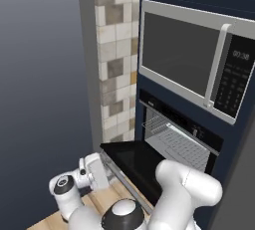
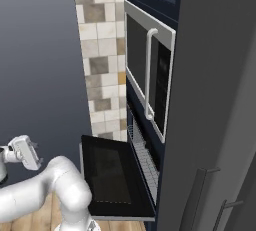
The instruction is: Take the baked cake out of the oven and place it on the plate for cooling. Then close the oven door.
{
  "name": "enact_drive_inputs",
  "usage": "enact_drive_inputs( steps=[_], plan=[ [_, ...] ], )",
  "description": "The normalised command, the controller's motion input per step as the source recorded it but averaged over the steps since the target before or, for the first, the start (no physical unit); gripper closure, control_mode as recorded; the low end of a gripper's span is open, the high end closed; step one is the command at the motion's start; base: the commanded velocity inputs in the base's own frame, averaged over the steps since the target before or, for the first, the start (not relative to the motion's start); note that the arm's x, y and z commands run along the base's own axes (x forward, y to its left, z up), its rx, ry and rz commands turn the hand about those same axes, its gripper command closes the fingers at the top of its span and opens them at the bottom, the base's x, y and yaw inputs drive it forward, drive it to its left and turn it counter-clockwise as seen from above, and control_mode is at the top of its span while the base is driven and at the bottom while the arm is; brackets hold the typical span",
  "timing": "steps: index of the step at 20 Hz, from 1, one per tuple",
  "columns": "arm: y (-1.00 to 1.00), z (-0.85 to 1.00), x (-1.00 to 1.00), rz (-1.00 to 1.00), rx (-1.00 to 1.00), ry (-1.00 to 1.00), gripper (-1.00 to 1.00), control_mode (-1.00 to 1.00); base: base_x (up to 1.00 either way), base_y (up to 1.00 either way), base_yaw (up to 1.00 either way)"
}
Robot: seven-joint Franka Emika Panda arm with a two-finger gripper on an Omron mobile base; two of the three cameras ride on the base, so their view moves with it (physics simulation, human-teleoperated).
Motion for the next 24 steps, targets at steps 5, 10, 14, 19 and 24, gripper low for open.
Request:
enact_drive_inputs(
  steps=[5,10,14,19,24],
  plan=[
    [-0.03,-0.49,-0.12,-0.03,-0.13,0.0,-1.0,-1.0,0.0,0.0,0.0],
    [-0.05,-0.47,0.0,0.14,-0.01,0.0,-1.0,-1.0,0.0,0.0,0.0],
    [-0.08,-0.52,0.0,0.26,0.0,0.0,-1.0,-1.0,0.0,0.0,0.0],
    [-0.09,-0.63,0.11,0.25,0.0,0.0,-1.0,-1.0,0.0,0.0,0.0],
    [-0.05,-0.62,0.35,0.16,0.0,0.0,-1.0,-1.0,0.0,0.0,0.0]
  ],
)
